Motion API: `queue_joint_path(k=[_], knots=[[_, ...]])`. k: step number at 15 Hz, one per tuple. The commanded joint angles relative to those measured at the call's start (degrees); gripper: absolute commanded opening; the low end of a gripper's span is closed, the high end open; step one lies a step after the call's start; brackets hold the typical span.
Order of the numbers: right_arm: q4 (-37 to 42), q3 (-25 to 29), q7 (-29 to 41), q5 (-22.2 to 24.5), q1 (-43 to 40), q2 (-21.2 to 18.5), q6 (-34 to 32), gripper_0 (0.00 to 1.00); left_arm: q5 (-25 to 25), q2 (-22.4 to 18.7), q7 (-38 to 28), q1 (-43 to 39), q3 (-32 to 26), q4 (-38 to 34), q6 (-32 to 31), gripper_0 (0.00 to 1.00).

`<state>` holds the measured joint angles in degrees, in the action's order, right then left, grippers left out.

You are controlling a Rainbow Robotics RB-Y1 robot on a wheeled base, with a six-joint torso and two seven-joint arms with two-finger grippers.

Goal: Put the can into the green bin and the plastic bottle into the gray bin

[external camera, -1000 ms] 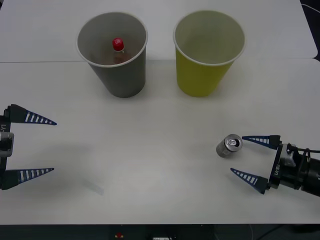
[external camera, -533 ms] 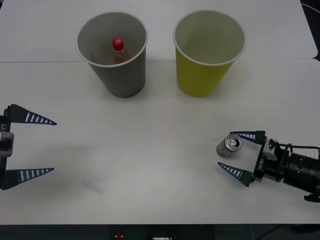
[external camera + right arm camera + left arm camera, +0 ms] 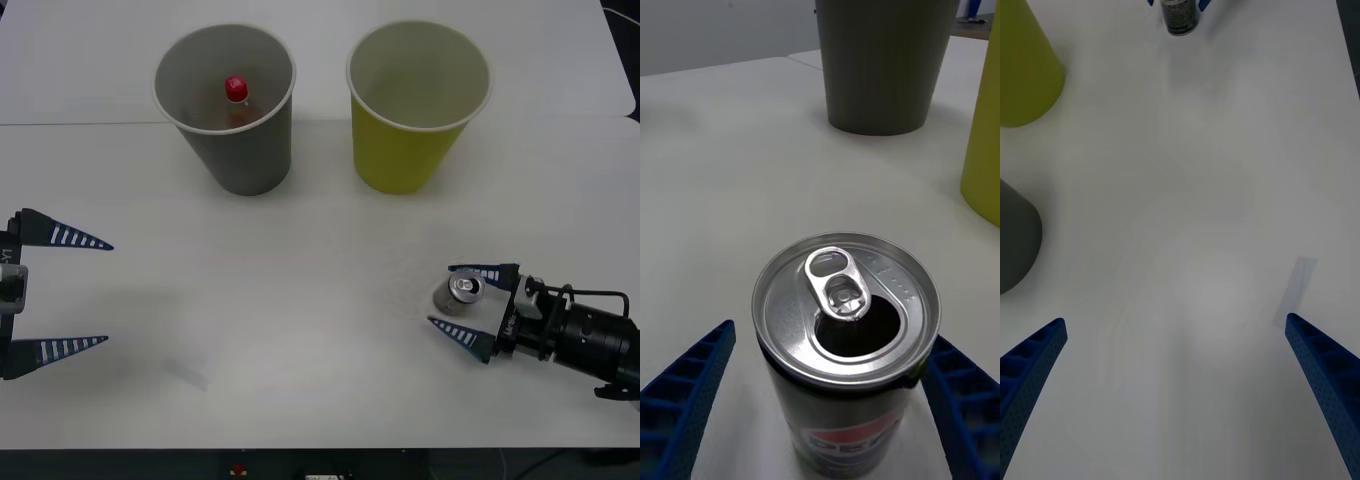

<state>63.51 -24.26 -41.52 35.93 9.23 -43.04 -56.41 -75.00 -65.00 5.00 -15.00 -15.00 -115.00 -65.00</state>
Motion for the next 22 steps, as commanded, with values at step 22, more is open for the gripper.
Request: queue_joint_path(k=[22], knots=[[39.32, 28.66, 57.08, 38.43, -13.27, -3.55, -4.41, 0.00, 0.00, 0.00, 0.00, 0.00, 0.00, 0.00, 0.00, 1.00]])
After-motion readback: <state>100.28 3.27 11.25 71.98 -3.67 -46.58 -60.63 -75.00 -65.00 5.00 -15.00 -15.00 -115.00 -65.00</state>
